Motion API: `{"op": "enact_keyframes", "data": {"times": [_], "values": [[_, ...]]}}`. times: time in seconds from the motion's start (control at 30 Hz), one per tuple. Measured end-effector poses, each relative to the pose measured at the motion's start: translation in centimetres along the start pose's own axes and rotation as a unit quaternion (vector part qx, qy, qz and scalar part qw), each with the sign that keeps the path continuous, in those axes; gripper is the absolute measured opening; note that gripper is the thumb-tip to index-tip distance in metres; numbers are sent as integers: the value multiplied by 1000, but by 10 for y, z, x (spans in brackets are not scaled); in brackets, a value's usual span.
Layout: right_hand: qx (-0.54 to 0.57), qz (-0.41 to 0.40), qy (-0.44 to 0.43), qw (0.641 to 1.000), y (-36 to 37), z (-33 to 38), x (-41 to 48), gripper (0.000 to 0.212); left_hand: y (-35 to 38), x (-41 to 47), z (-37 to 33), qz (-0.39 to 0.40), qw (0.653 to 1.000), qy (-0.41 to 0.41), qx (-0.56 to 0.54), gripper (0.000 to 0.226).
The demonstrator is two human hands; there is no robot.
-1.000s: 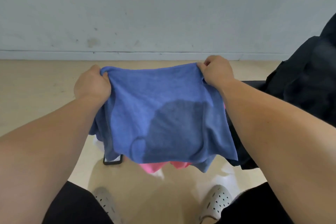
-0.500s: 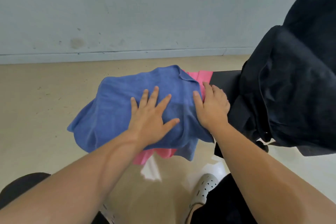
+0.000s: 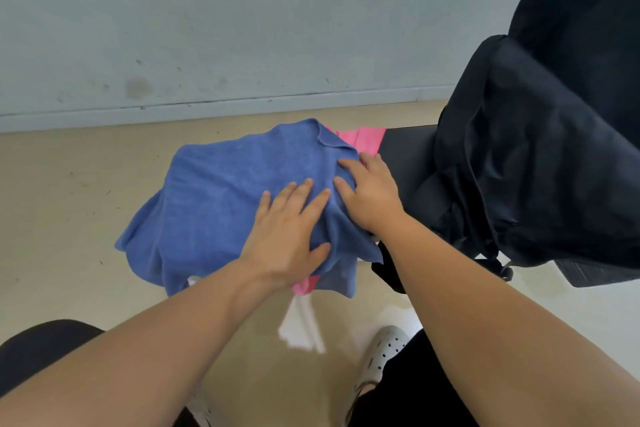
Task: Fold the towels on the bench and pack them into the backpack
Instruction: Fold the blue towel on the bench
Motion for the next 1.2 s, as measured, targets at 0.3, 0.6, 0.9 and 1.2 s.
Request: {"op": "enact_keyframes", "data": {"times": [0.3,0.6,0.9,1.2], "values": [[65,10,39,997,-12,-6,34,48,29,3,-23,-55,995,84,27,65],[126,-32,53,990,-28,-10,46,38,4,11,-37,-245,961,110,-67,15],[75,91,74,990,-16,-3,60,18,17,-1,-41,-105,986,91,-94,17],[11,118,32,992,-13,-9,65,24,13,-11,-39,-160,974,69,-146,24]]}}
Point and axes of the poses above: each hand's wrist, its own x-axis towards the middle knuckle, its own y-axis out of the palm, z = x × y, the point moved 3 cm from there along x, towards the middle knuckle, and after that the axes turned 8 degrees about -z, right-handed, at the moved point
